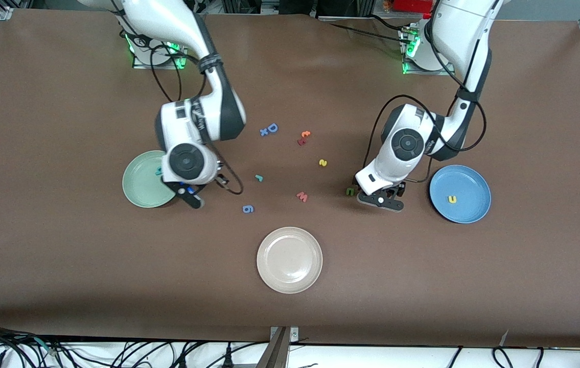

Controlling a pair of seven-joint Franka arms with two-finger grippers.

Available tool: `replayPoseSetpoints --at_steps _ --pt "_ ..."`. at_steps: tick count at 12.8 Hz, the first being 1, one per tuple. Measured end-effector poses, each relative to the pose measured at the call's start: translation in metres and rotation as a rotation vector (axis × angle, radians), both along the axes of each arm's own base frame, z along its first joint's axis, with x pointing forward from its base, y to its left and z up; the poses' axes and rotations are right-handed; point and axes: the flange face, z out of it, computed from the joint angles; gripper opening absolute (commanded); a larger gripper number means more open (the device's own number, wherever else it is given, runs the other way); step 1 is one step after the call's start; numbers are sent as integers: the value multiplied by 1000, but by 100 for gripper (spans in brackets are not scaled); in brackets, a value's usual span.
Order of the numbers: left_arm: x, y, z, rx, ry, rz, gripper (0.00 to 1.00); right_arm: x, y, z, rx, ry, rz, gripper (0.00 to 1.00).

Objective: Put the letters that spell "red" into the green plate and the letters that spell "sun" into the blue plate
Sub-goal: 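Drop the e on the green plate while the left gripper grasps the u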

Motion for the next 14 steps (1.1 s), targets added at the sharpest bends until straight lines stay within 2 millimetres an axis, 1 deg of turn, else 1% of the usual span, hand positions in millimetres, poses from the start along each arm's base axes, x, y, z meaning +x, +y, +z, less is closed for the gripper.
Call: replayPoseSetpoints --at_steps 2,3,4,6,7,8,9,10,11,12,13,14 --pt "-8 -16 -18 0 -9 19 99 2 -64 -15 3 59 65 12" --pt "-9 -22 -21 -2 -14 27 99 0 -91 -20 10 83 93 15" --pt "-8 -25 -22 -3 -16 35 99 -2 -116 -26 22 101 115 16" --pt "-6 -28 -20 -6 -23 43 97 -3 -161 -39 49 123 124 16" --pt "-6 -30 -20 -7 -24 44 94 -3 -184 -45 77 130 128 19" --pt "-6 -32 -22 -7 -23 49 94 -3 -204 -53 106 136 129 20" --pt "-7 -33 -24 -5 -19 49 94 -4 -220 -62 131 141 125 28" --pt "-9 -34 -28 -2 -14 47 94 -6 -230 -73 152 146 121 46" --pt "-10 -34 -32 1 -9 45 94 -7 -234 -84 160 151 112 69" --pt "-12 -35 -34 3 -6 43 86 -8 -233 -91 158 159 109 84" --pt "-12 -36 -36 4 -5 42 76 -9 -231 -96 156 166 111 86" --pt "-12 -38 -35 3 -6 40 63 -10 -226 -97 156 171 109 87"
